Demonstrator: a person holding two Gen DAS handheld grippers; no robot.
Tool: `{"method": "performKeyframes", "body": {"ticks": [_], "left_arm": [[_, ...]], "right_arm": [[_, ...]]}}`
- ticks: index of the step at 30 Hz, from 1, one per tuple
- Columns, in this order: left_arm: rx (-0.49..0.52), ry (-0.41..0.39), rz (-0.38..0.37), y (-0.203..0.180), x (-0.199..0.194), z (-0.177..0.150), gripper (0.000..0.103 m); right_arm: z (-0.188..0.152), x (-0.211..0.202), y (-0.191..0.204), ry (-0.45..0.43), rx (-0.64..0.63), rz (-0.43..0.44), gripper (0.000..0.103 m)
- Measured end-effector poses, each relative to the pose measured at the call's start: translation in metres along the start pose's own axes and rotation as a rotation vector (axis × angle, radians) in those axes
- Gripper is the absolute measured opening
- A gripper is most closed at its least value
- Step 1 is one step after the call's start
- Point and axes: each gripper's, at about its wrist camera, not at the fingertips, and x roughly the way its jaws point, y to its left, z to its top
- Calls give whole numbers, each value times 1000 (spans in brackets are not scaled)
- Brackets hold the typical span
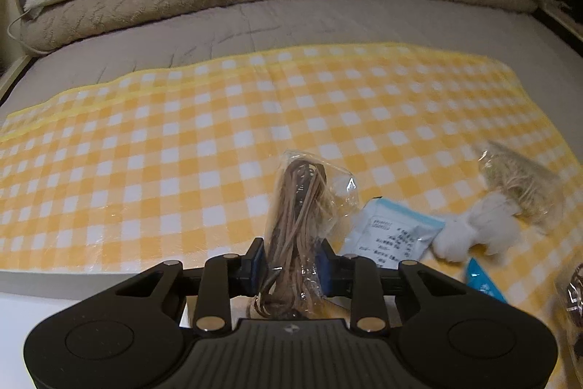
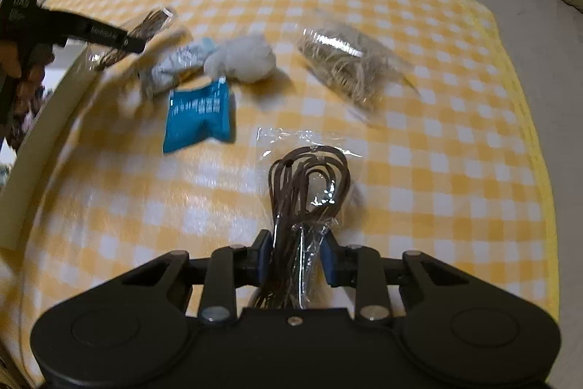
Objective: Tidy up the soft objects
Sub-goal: 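Carry both bagged cords into the white box and open both tools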
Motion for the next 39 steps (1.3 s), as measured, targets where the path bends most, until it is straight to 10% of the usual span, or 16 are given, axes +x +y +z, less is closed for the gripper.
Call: {"method": "performKeyframes", "body": {"ticks": [20, 39], "left_arm": [[-28, -141, -9, 2, -128, -35, 31], [-109, -198, 120, 78, -203, -93, 31]], "right_arm": [[15, -80, 19, -276, 108, 38, 29], [30, -93, 71, -340, 163, 91, 29]]}}
